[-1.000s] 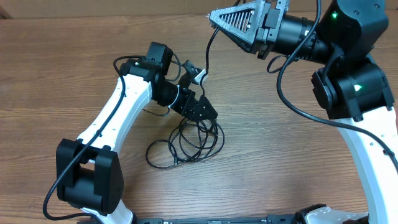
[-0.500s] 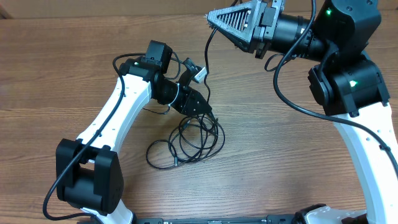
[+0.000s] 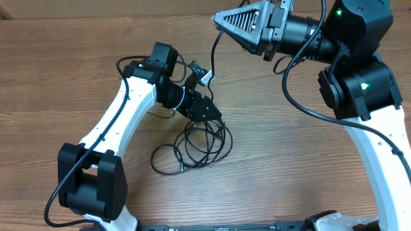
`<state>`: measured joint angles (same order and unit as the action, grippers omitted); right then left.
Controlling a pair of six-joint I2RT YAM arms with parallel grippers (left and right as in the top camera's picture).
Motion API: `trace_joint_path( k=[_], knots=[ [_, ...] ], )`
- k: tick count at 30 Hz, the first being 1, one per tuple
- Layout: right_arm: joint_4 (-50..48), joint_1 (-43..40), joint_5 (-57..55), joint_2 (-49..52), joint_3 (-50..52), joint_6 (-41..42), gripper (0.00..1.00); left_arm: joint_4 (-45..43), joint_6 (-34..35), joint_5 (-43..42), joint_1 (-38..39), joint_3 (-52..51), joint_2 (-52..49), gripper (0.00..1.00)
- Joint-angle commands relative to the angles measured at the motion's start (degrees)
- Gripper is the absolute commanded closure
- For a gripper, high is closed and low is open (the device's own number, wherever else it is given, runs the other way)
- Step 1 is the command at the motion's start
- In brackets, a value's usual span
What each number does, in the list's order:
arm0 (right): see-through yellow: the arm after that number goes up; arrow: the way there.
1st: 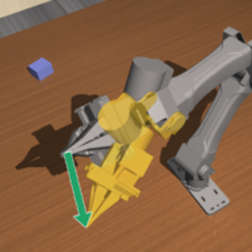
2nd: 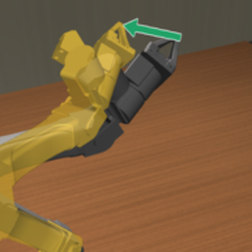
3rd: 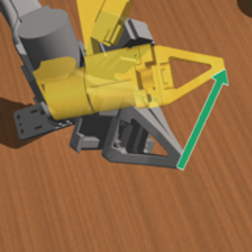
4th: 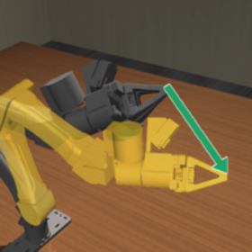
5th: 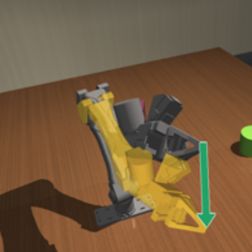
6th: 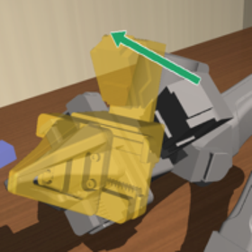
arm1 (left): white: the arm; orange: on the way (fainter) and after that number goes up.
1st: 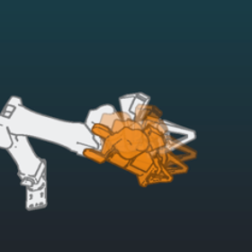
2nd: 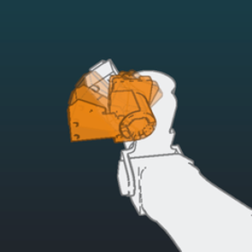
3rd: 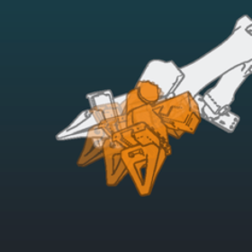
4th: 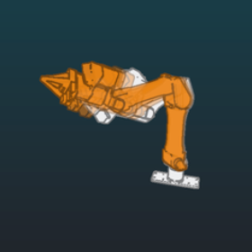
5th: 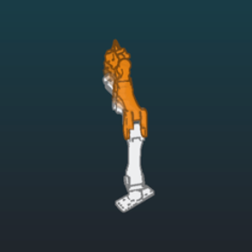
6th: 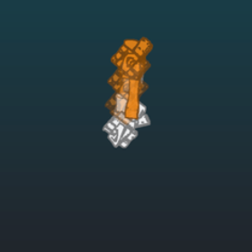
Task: Untangle cables
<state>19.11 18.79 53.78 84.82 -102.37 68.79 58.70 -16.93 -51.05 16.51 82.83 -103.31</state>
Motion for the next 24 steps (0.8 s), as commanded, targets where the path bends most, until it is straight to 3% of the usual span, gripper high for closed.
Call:
trace_joint_path(
  k=[1, 3, 8, 14, 23, 24],
  knots=[
    [-0.28, -0.22, 0.37, -0.13, -0.83, 0.00, 0.96, -0.07, -4.31, -1.29, 0.07, 0.81, -0.42, 0.20],
    [-0.28, -0.22, 0.72, -0.13, -0.83, 0.02, 0.96, -0.50, -5.16, -1.18, 0.07, 0.81, -0.42, 0.19],
    [-0.31, -0.22, 0.96, -0.13, -0.83, 0.22, 0.96, -0.92, -5.18, -1.79, 0.09, 0.81, -0.42, 0.35],
    [-0.31, -0.22, 0.98, -0.13, -0.83, 0.44, 0.96, -0.94, -8.44, -7.06, 0.15, 0.81, -0.42, 0.36],
    [-0.33, -0.22, 1.38, -0.13, -0.83, 1.51, 0.96, -0.83, -8.81, -7.43, 0.13, 0.81, -0.42, 0.59],
    [-0.33, -0.22, 1.38, -0.13, -0.83, 1.51, 0.96, -0.68, -8.81, -7.41, 0.13, 0.81, -0.42, 0.66]
  ],
)
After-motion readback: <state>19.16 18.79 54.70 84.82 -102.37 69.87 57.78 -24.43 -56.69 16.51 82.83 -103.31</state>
